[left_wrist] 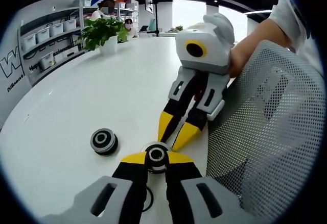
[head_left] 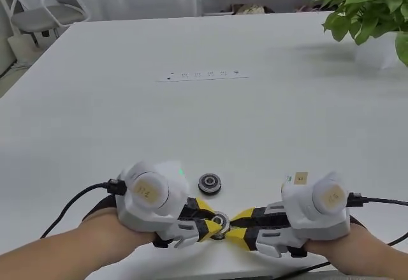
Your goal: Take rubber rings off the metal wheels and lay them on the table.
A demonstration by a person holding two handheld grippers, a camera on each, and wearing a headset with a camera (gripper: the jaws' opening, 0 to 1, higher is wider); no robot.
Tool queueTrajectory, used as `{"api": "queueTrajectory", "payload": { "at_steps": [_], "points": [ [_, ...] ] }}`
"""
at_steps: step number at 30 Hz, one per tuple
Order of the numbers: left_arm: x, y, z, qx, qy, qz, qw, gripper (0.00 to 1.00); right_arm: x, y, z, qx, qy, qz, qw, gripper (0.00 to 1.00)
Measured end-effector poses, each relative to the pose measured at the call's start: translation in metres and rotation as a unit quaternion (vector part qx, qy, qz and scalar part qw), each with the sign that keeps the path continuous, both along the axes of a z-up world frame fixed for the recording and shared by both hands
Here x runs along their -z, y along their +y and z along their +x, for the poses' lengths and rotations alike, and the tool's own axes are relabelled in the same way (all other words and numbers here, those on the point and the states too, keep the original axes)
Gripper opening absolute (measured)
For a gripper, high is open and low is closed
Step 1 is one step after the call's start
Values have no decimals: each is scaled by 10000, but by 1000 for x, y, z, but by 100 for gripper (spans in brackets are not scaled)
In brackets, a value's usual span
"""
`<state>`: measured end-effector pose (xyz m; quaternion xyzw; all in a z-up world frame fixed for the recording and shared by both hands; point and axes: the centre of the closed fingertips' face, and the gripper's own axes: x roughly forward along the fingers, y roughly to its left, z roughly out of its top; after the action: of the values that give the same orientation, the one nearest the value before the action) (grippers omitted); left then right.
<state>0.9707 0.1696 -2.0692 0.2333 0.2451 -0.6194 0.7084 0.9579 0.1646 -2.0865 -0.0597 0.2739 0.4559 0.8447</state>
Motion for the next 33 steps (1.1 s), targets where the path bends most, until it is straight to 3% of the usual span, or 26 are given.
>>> {"api": "queueTrajectory", "payload": {
  "at_steps": [10,23,31,33],
  "points": [
    [0,0,0,-9,-37,3,10000,8,0,-2,2,138,151,-12,9998,0],
    [0,0,1,-27,-71,4,10000,8,0,-6,6,618,579,434,9955,0],
    [0,0,0,-7,-75,10,10000,8,-2,-7,7,747,606,539,9939,0],
    [0,0,1,-1,-73,11,10000,8,-5,-9,10,837,624,673,9923,0]
  ]
}}
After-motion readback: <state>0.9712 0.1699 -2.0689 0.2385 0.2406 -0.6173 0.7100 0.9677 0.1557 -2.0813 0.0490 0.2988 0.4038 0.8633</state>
